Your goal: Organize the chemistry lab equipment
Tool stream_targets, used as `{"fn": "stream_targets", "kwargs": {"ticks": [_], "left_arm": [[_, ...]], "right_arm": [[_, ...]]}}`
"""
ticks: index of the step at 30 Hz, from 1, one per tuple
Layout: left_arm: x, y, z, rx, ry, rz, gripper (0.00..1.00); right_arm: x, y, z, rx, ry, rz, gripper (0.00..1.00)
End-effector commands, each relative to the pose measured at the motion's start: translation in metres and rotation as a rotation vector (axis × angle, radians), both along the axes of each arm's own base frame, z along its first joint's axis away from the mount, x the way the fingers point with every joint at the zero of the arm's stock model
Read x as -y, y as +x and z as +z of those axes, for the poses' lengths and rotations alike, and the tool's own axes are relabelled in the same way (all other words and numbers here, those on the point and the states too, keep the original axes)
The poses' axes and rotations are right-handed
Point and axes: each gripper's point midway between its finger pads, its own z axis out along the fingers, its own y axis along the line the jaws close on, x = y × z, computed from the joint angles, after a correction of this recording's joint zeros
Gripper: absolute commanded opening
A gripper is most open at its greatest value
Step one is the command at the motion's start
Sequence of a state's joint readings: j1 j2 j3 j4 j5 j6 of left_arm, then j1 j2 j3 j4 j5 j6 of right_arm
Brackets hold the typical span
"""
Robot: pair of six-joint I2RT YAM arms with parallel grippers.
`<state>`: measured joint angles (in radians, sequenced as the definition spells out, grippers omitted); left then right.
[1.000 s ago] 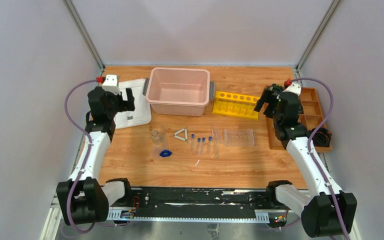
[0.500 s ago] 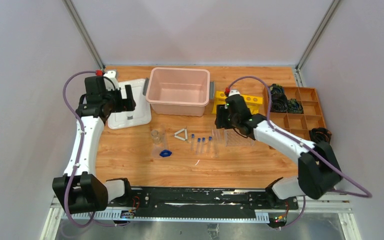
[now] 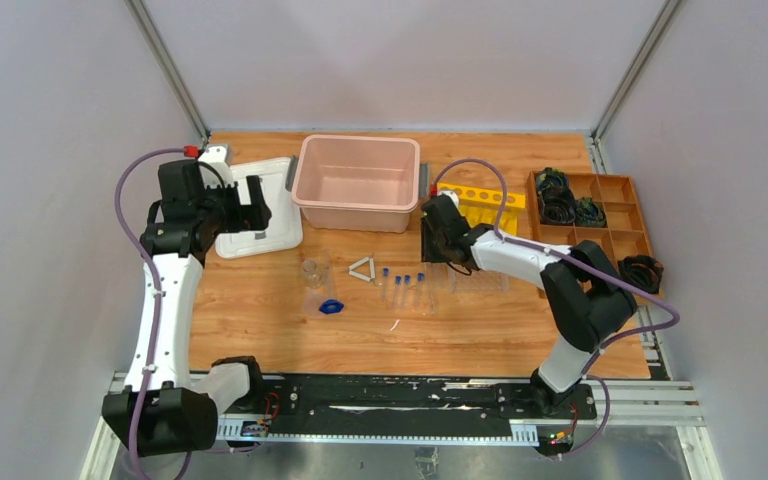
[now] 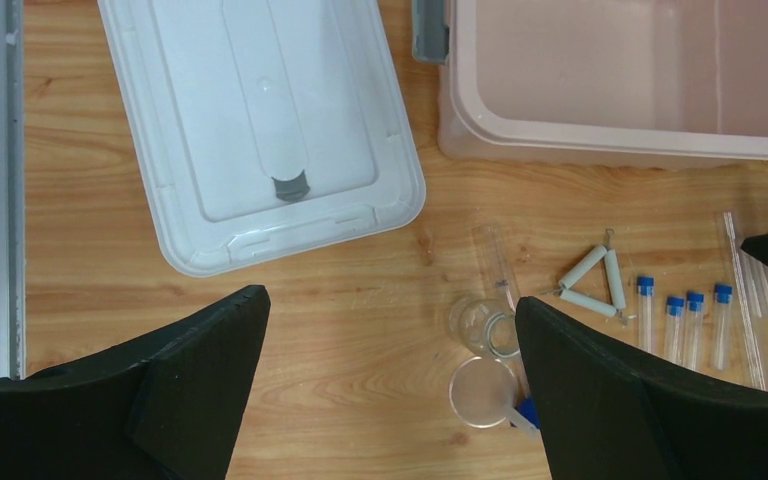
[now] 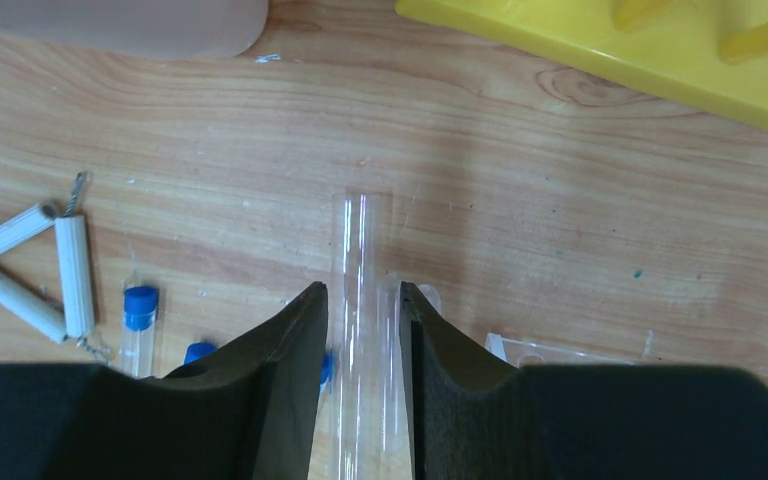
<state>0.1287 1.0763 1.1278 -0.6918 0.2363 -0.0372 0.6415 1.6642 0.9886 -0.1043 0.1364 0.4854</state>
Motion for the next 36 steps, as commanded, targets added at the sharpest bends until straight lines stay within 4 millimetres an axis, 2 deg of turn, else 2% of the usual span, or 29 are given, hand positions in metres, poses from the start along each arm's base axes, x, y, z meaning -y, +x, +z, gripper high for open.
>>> {"fn": "stream_targets", "kwargs": {"ticks": [1, 17, 28, 32, 36], "left_arm": [[0.004, -0.003, 0.021, 0.053, -0.010, -0.021, 1.00], [0.013, -0.005, 0.016, 0.038, -0.029, -0.076, 1.00], [0.021, -0.005, 0.036, 0.068, -0.059, -0.105, 1.00], [0.025, -0.007, 0.045, 0.085, -0.073, -0.119, 1.00], [0.028, -0.009, 0.055, 0.103, -0.083, -0.130, 1.00]], "right_arm": [[-0.009, 0.012, 0.000, 0.033, -0.008, -0.039, 0.36], [-0.012, 0.020, -0.013, 0.029, -0.111, -0.054, 0.33], [-0.007, 0.011, -0.017, 0.011, -0.206, -0.100, 0.22], [-0.004, 0.007, -0.017, 0.008, -0.234, -0.126, 0.27], [-0.005, 0.006, -0.020, -0.004, -0.241, -0.126, 0.27]]}}
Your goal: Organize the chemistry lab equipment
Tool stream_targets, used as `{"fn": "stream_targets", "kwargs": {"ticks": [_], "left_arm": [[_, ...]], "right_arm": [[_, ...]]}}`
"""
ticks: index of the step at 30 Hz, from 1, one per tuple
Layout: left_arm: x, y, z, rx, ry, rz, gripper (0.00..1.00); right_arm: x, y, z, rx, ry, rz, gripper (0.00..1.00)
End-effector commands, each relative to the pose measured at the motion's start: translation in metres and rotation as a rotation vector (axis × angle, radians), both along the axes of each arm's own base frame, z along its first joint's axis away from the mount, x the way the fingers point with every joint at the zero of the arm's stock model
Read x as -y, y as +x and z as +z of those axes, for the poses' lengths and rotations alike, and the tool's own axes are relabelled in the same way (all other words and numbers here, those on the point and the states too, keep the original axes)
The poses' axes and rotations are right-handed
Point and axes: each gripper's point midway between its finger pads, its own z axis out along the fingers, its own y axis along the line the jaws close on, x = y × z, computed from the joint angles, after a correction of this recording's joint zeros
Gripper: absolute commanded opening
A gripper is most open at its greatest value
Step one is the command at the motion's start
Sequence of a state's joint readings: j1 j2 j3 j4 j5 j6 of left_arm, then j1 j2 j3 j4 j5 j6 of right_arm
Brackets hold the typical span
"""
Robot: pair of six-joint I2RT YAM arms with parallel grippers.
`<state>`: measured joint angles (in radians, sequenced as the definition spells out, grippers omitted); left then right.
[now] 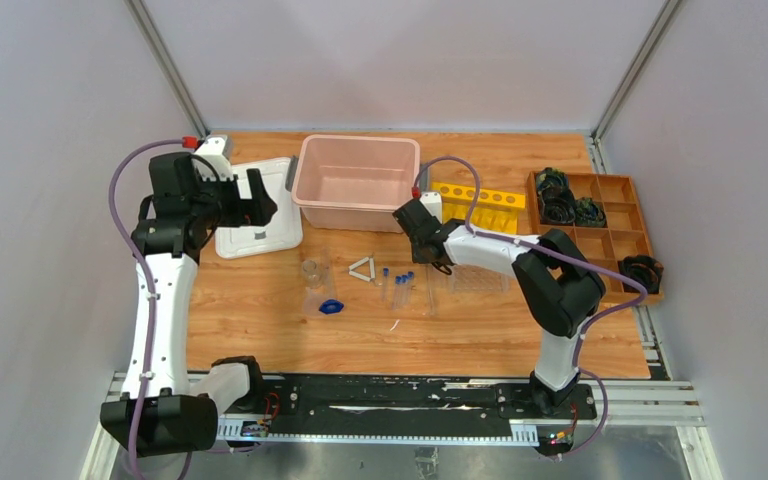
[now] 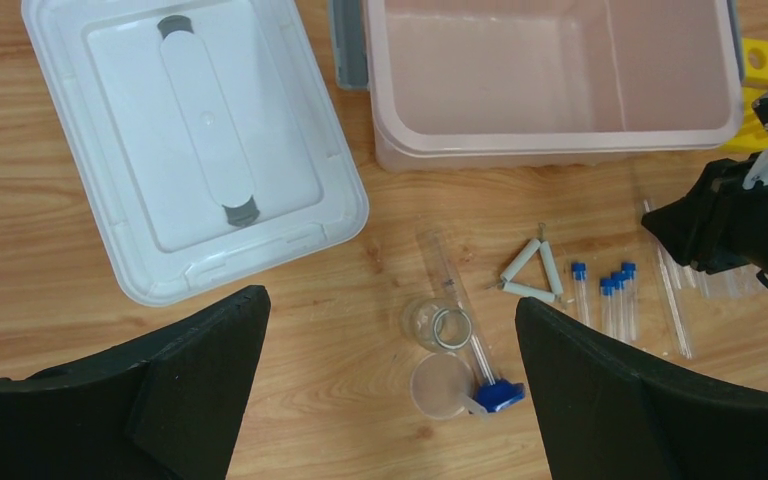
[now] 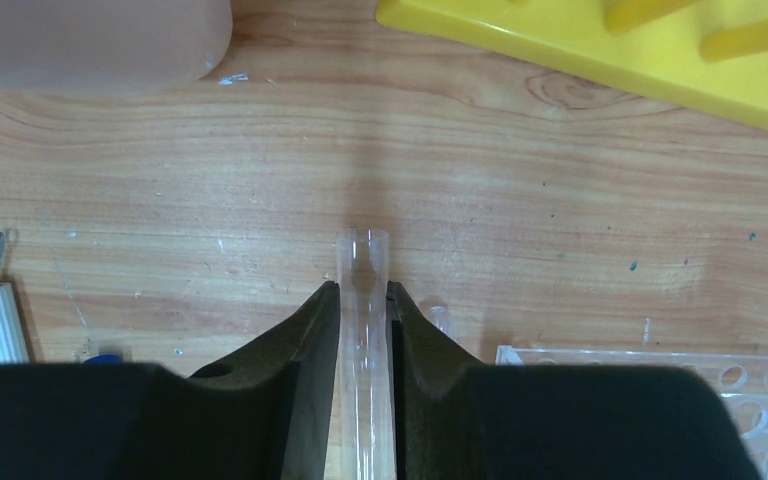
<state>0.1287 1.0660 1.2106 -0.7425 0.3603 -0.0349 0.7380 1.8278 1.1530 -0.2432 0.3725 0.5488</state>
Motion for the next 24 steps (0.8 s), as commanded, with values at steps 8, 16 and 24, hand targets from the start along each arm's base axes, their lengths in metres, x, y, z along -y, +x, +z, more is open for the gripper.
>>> {"fn": "stream_targets", "kwargs": {"ticks": [8, 16, 24], "left_arm": [[0.014, -0.009, 0.035, 0.078, -0.045, -0.054, 1.00], [0.020, -0.016, 0.043, 0.081, -0.043, -0.103, 1.00], [0.023, -0.023, 0.053, 0.116, -0.032, -0.131, 1.00]], "right_arm": [[0.003, -0.006, -0.005, -0.031, -0.048, -0.039, 0.23], [-0.002, -0.012, -0.003, -0.041, 0.003, -0.031, 0.04], [-0.001, -0.016, -0.017, -0.103, -0.032, -0.051, 0.24]]}}
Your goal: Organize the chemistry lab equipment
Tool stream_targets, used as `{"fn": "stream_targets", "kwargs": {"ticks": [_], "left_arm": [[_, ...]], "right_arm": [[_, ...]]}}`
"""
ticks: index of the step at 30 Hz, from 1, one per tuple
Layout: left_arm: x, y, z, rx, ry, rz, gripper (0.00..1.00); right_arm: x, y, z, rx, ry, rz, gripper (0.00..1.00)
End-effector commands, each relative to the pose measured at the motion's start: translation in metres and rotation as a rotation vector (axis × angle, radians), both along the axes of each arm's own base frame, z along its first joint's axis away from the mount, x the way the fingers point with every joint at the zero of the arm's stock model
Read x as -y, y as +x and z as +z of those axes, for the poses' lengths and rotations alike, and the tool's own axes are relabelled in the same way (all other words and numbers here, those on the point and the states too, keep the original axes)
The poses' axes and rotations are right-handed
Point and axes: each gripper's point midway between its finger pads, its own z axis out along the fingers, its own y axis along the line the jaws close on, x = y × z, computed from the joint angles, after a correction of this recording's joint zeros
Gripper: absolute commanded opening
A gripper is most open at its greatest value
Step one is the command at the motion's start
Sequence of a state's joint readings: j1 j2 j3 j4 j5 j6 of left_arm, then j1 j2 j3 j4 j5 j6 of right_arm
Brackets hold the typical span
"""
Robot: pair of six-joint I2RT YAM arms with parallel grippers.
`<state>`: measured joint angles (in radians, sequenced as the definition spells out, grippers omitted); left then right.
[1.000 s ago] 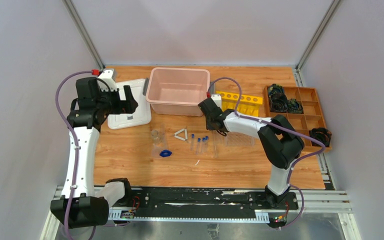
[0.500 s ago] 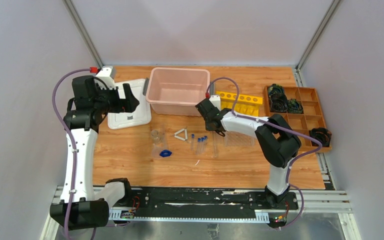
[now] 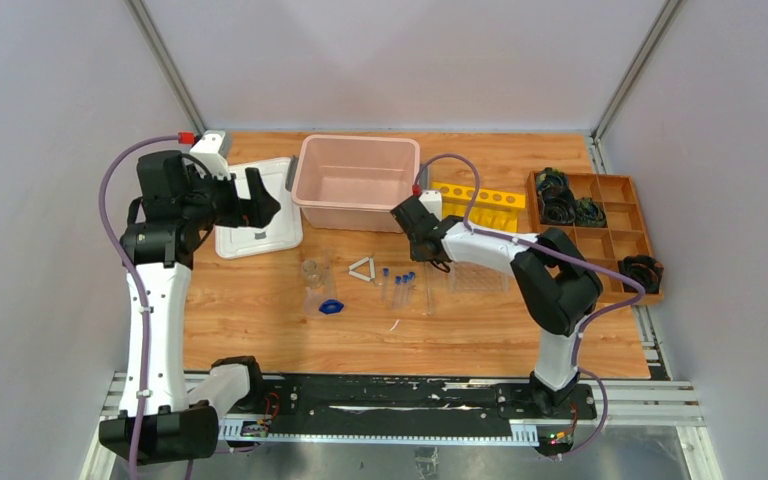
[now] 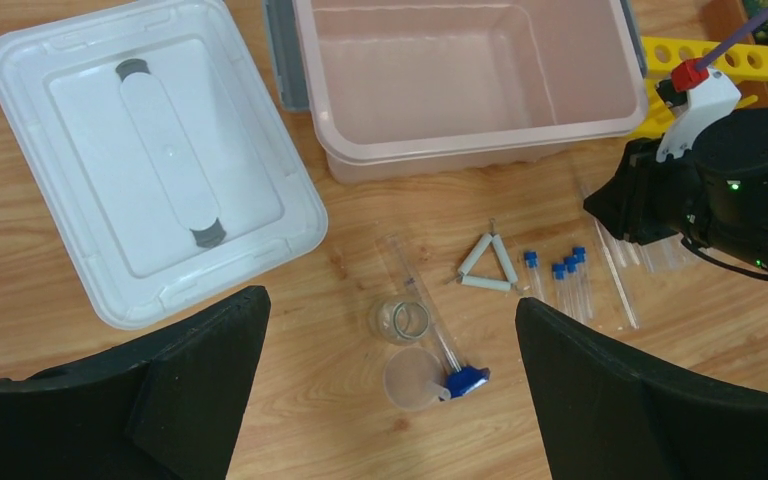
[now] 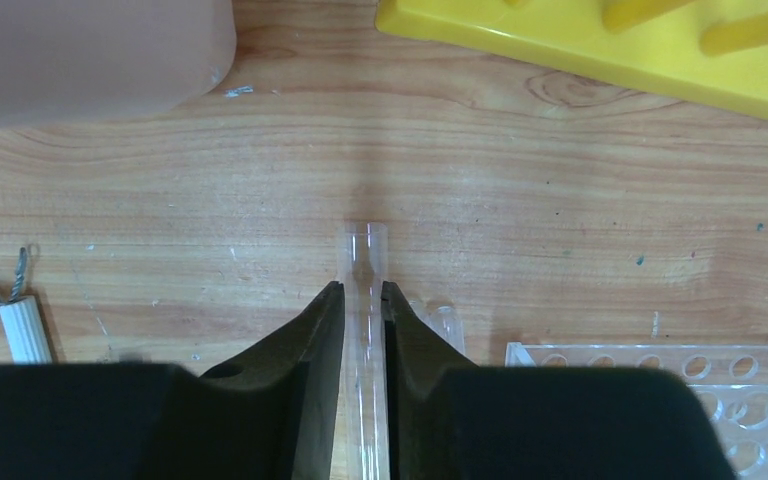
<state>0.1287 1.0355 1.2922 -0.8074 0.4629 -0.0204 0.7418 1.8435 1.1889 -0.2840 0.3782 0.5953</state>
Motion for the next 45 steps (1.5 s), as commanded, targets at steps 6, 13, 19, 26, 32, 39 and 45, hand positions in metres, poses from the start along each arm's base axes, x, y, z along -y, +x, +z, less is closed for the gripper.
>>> {"fn": "stream_targets", "kwargs": {"ticks": [6, 13, 19, 26, 32, 39, 45], "left_arm": [[0.008, -0.010, 0.020, 0.060, -0.003, -0.050, 1.00], [0.010, -0.011, 0.019, 0.060, -0.003, -0.068, 1.00], [0.010, -0.011, 0.019, 0.072, 0.014, -0.082, 1.00], [0.015, -0.016, 0.020, 0.090, 0.023, -0.128, 1.00], [0.027, -0.026, 0.016, 0.095, 0.017, -0.221, 1.00], [0.037, -0.036, 0.006, 0.070, -0.005, -0.287, 0.99], [0.061, -0.041, -0.006, 0.016, -0.043, -0.377, 0.99]], "right_arm": [[0.006, -0.020, -0.027, -0.116, -0.062, -0.043, 0.28], [0.009, -0.033, -0.042, -0.152, -0.041, -0.079, 0.29], [0.007, -0.036, -0.035, -0.112, -0.011, -0.098, 0.23], [0.010, -0.039, -0.018, -0.069, 0.025, -0.101, 0.06], [0.005, -0.043, 0.028, 0.009, 0.096, -0.060, 0.00], [-0.004, -0.066, 0.088, 0.095, 0.231, 0.010, 0.00], [-0.044, -0.069, 0.176, 0.251, 0.412, 0.118, 0.00]]}}
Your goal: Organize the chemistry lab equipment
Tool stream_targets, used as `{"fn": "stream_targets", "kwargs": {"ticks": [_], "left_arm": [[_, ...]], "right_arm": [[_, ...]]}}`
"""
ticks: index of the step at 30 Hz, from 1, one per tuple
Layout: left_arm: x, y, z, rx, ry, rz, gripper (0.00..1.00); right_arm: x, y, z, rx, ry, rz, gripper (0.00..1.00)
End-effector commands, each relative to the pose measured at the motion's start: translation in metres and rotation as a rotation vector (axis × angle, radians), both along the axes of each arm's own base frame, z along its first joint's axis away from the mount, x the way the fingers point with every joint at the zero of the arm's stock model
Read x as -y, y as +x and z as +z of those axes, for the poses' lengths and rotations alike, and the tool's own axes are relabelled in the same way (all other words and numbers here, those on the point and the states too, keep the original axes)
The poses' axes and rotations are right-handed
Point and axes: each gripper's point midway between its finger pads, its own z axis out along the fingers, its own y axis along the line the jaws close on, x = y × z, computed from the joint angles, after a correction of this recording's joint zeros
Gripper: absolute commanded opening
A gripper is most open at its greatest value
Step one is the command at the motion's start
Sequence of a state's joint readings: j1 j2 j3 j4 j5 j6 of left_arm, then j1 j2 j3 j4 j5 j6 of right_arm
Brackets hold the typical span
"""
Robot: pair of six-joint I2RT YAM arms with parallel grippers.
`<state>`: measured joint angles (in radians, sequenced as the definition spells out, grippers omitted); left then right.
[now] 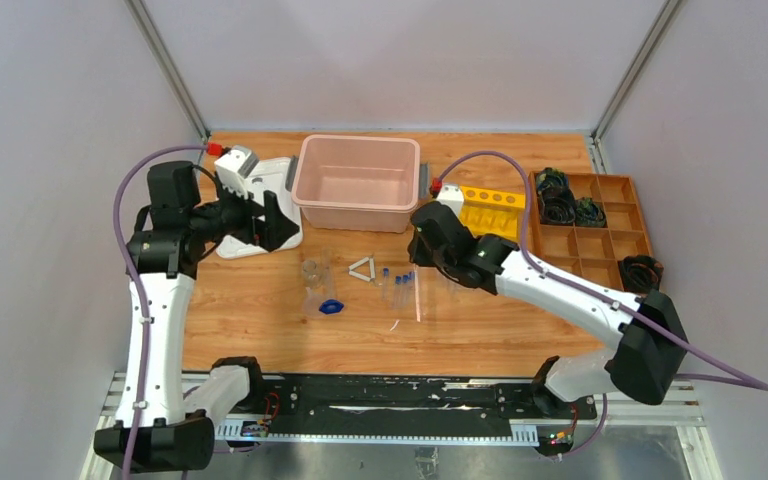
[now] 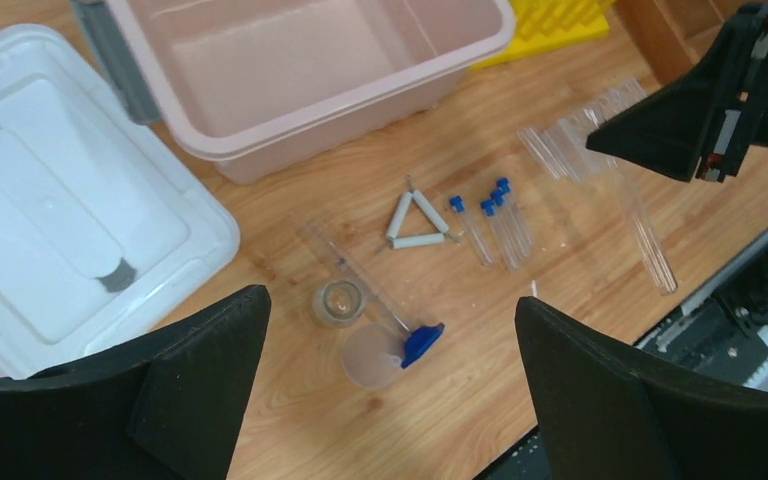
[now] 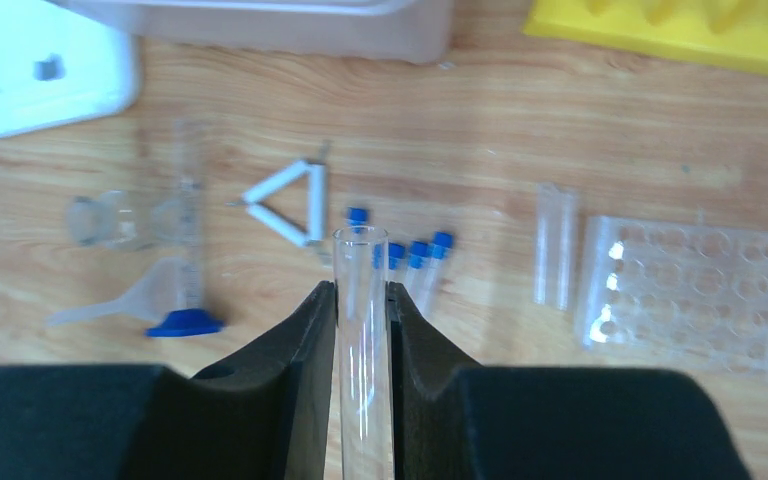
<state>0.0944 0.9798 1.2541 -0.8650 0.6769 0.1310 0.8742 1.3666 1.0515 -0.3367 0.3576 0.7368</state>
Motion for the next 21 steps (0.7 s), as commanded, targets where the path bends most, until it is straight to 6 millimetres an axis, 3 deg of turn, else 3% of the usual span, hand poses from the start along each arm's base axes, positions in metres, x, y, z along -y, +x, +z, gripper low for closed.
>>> {"fn": "stream_targets", "kwargs": {"ticks": [1, 8, 15, 21], "left_arm": [[0.028, -0.009, -0.006, -0.050, -0.049, -0.113, 0.99], [0.070, -0.022, -0.015, -0.178, -0.136, -0.259, 1.00], [0.086, -0.028, -0.015, -0.237, -0.189, -0.308, 1.00], [0.096, -0.034, -0.009, -0.243, -0.230, -0.342, 1.00]], "right_arm": [[-0.035, 0.000, 0.069, 0.128, 0.122, 0.086, 0.00], [-0.090, 0.019, 0.161, 0.254, 0.335, 0.127, 0.00], [-0.130, 0.023, 0.190, 0.269, 0.444, 0.138, 0.00], [-0.147, 0.020, 0.200, 0.274, 0.478, 0.162, 0.00]]}}
